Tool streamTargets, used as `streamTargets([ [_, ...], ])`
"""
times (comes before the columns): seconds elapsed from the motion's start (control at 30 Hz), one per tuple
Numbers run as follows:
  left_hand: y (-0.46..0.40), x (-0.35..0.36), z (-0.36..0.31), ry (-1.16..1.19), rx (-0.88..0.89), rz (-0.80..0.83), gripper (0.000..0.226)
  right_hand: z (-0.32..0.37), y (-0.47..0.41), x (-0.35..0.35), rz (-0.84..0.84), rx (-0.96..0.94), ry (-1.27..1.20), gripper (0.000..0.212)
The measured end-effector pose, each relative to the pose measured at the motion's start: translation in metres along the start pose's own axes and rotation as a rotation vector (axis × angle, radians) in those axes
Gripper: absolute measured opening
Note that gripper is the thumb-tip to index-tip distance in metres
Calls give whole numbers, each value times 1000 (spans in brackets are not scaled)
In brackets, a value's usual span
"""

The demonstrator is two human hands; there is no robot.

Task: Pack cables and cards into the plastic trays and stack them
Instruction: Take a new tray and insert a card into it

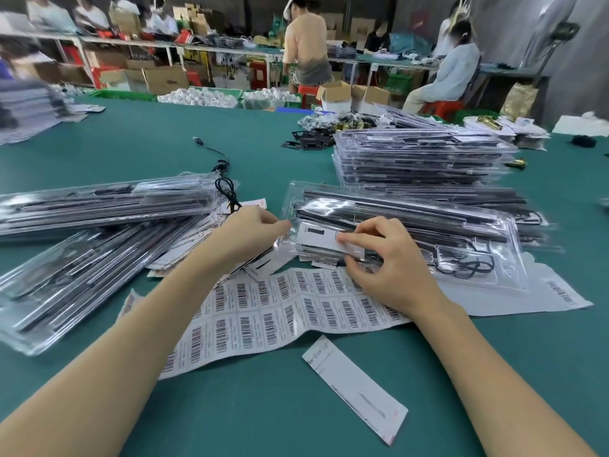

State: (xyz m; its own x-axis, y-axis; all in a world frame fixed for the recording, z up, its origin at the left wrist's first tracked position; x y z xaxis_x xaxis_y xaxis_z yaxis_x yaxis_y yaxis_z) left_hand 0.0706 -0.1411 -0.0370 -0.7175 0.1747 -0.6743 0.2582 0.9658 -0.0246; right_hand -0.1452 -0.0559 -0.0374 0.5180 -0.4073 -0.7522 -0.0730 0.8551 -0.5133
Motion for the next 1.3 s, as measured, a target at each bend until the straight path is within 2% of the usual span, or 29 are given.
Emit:
streamTargets([
  [0.13, 2, 2, -2, 249, -74, 16, 13, 7, 1, -9, -83, -44, 5, 31],
  [0.33, 5, 7, -16, 553, -125, 55, 7, 28, -4, -7, -142, -149, 245, 37],
  [0.47, 8, -1, -19, 633, -179, 93, 6, 35, -2, -7, -193, -185, 253, 35],
  [0.7, 9, -3, -12, 598, -234, 150, 12, 49, 2, 1, -155, -274, 242, 35],
  [0.83, 11, 3, -10, 497, -233, 158, 15, 54, 2, 11, -38, -274, 264, 52],
  [0.9, 10, 3, -12, 422, -206, 148, 14, 55, 1, 14, -7, -265, 239, 53],
  [1.13, 7, 7, -9, 287, -186, 111, 11, 63, 5, 17, -39, -290, 268, 47],
  [1.23, 6, 9, -9, 223, -170, 89, 21, 65, 4, 17, -63, -296, 272, 43],
  [1.3, 6, 7, -10, 232, -164, 108, 16, 65, 4, 17, -60, -281, 266, 44],
])
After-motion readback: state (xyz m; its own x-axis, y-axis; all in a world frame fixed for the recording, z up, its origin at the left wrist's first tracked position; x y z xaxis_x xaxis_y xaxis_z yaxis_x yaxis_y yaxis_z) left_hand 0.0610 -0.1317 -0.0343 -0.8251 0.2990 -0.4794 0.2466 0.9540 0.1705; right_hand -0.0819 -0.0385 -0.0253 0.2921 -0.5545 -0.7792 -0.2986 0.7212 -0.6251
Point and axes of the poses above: each hand's wrist, its own y-axis away from the middle knuckle, its own x-axis out of the palm, z = x × y, the point moved 6 cm from there along -y, towards the middle knuckle, and after that the axes turned 5 degrees about x, right-handed, at the moved point
